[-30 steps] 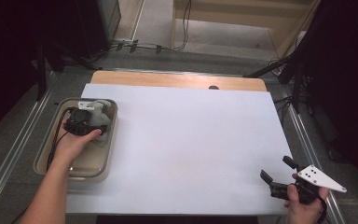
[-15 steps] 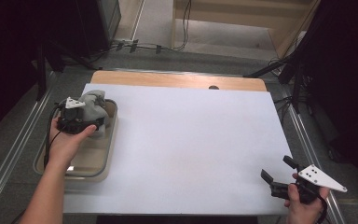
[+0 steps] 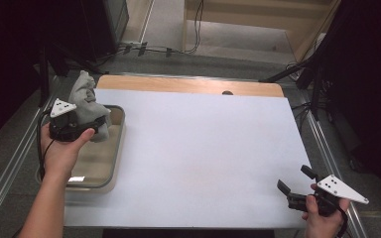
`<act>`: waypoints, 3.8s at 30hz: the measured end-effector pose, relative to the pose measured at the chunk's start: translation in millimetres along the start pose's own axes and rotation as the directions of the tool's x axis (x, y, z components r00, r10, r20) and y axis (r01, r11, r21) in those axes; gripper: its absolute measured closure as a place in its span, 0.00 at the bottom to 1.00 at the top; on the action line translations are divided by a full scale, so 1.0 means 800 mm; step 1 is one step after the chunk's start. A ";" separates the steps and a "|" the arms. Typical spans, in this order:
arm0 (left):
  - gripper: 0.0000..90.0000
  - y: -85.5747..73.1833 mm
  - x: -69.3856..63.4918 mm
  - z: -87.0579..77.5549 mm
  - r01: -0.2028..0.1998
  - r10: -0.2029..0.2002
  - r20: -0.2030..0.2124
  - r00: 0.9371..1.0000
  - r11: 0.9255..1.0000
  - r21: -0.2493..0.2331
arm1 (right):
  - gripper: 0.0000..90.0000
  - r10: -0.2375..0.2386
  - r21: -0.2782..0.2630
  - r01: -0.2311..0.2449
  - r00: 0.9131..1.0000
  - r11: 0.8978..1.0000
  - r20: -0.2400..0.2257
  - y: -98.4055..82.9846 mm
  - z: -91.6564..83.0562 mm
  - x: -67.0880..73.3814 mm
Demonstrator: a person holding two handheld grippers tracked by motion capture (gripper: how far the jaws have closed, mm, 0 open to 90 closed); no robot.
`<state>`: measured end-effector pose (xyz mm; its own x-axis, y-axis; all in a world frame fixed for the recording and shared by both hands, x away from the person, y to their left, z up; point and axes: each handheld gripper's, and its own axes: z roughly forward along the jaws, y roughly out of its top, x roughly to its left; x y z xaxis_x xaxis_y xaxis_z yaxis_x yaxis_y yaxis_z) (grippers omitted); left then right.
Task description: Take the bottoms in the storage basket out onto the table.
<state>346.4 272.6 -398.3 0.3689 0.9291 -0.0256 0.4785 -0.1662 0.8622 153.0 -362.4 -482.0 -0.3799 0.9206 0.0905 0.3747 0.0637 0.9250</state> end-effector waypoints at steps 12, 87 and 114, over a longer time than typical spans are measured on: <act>0.31 0.018 -0.018 -0.024 0.003 -0.001 0.025 1.000 0.995 -0.102 | 0.00 0.002 -0.004 -0.002 1.000 1.000 0.000 0.000 -0.001 0.000; 0.29 0.047 -0.262 0.019 -0.059 0.127 0.423 0.897 0.984 -0.169 | 0.00 0.005 -0.005 -0.005 1.000 1.000 -0.005 -0.001 0.000 -0.001; 0.27 -0.003 -0.337 0.103 -0.117 0.099 0.504 0.858 0.993 0.005 | 0.00 0.006 0.001 -0.006 1.000 1.000 -0.003 -0.003 0.002 -0.003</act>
<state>311.2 -4.6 -435.4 0.7653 0.6143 -0.1919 0.4357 -0.2751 0.8570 154.5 -364.3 -485.4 -0.3800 0.9198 0.0974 0.3778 0.0583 0.9241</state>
